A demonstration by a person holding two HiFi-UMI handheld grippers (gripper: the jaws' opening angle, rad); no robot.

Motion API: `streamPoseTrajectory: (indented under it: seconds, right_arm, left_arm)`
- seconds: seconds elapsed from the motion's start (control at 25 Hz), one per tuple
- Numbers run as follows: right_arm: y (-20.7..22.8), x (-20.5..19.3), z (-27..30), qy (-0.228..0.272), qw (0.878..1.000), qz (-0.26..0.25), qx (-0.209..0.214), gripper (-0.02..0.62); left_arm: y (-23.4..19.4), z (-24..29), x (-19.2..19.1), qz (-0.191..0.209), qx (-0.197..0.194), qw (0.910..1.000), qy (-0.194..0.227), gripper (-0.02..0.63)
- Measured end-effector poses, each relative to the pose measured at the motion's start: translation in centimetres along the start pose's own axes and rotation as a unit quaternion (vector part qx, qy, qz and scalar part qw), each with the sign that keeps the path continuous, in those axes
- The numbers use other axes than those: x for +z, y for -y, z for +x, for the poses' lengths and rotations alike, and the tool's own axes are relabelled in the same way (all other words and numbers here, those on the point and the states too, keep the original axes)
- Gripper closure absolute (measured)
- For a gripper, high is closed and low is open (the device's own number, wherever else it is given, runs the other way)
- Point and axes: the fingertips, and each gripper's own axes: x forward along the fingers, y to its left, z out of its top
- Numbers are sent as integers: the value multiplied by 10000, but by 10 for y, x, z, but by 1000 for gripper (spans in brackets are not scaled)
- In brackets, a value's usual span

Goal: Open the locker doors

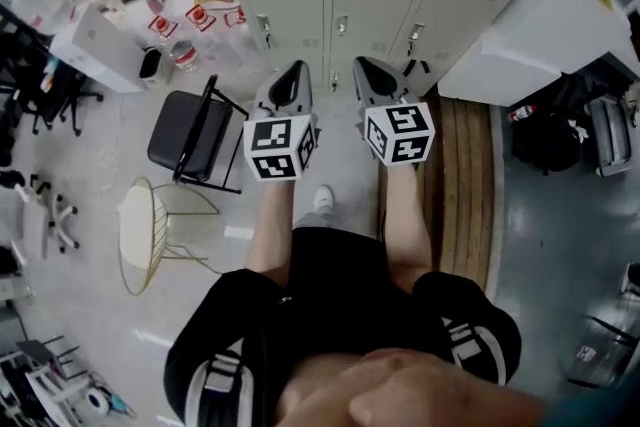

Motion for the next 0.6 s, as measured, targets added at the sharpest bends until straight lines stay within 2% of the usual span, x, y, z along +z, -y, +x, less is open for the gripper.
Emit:
streamPoseTrajectory:
  seconds: [0.12, 0.32, 0.52, 0.6]
  right_arm:
    - [-2, 8, 24, -54, 9998, -168, 22, 577]
    - [-3, 26, 62, 24, 9996, -196, 216, 577]
    - [9, 36, 91, -40, 9974, -723, -66, 577]
    - [9, 39, 98, -26, 9976, -692, -8, 577]
  left_arm:
    - [-21, 14, 2, -156, -103, 9998, -72, 597]
    - [-54, 39, 10, -218, 28, 9997, -51, 597]
    - [-64, 69, 15, -164, -133, 9997, -73, 597]
    - [-65, 76, 17, -154, -185, 9997, -75, 597]
